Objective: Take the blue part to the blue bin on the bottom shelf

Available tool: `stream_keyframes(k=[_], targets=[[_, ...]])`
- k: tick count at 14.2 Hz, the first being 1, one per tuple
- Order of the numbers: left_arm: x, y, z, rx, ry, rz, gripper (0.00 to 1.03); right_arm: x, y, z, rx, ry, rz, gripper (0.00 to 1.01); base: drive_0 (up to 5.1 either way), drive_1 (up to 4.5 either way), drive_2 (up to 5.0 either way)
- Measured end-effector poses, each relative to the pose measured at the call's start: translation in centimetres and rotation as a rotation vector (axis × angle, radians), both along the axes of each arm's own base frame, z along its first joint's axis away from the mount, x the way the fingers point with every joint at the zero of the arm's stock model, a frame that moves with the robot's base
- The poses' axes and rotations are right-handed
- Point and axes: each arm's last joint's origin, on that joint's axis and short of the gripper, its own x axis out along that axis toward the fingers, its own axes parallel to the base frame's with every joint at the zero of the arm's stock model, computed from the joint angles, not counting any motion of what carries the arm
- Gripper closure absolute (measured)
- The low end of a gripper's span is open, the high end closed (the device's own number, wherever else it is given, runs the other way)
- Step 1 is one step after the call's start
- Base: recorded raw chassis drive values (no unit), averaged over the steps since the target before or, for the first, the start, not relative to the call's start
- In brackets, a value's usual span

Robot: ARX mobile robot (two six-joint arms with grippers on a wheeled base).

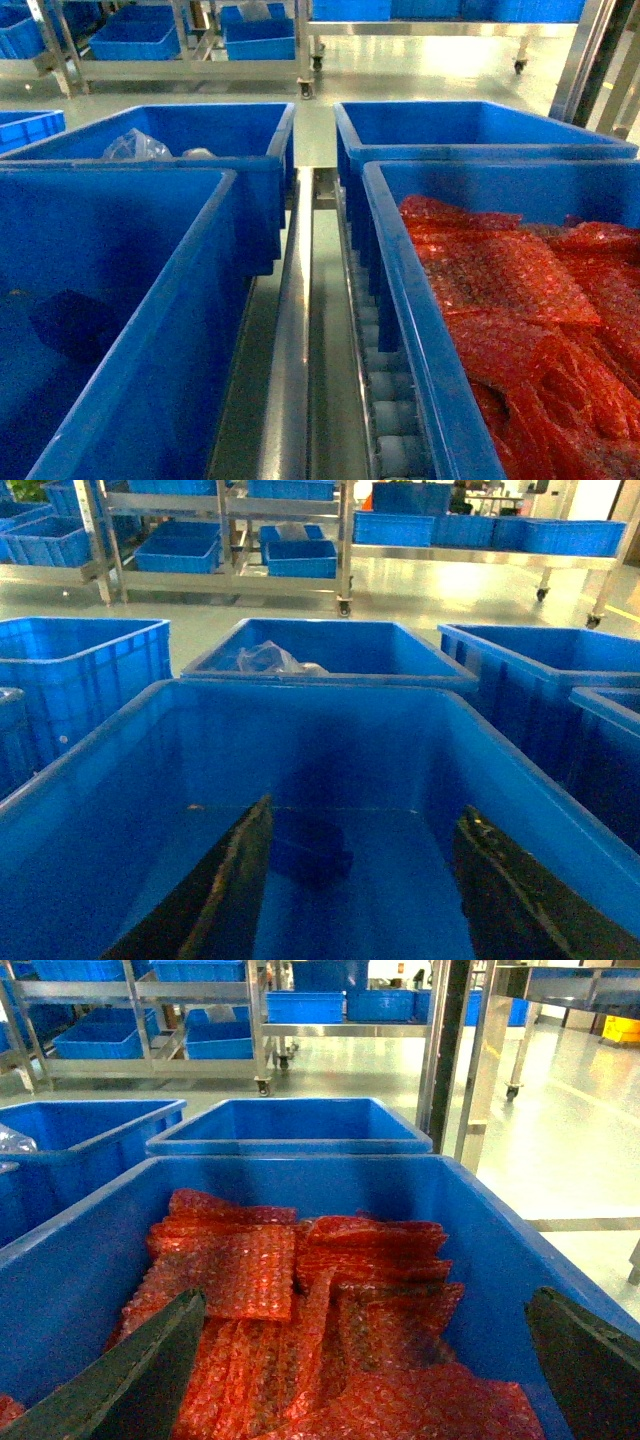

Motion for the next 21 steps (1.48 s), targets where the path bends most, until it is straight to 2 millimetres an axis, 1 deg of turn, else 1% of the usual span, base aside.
stream_keyframes(k=[3, 4, 5, 21], targets=[[0.0, 0.0, 0.0, 0.0, 0.0, 0.0, 0.12, 0.0, 0.0, 0.0, 0.0, 0.0, 0.0, 0.03, 0.0, 0.0, 0.0], [0.0, 0.0, 0.0, 0.002, 0.0, 0.0, 0.03, 0.0, 0.0, 0.0, 0.0, 0.0, 0.0, 0.03, 0.0, 0.0, 0.0], [0.0, 0.0, 0.0, 0.002, 0.0, 0.0, 0.05, 0.0, 0.0, 0.0, 0.0, 0.0, 0.0, 0.03, 0.0, 0.0, 0.0], [0.0, 0.0, 0.0, 0.002, 0.0, 0.0, 0.05, 0.0, 0.0, 0.0, 0.0, 0.0, 0.0, 0.03, 0.0, 0.0, 0.0]])
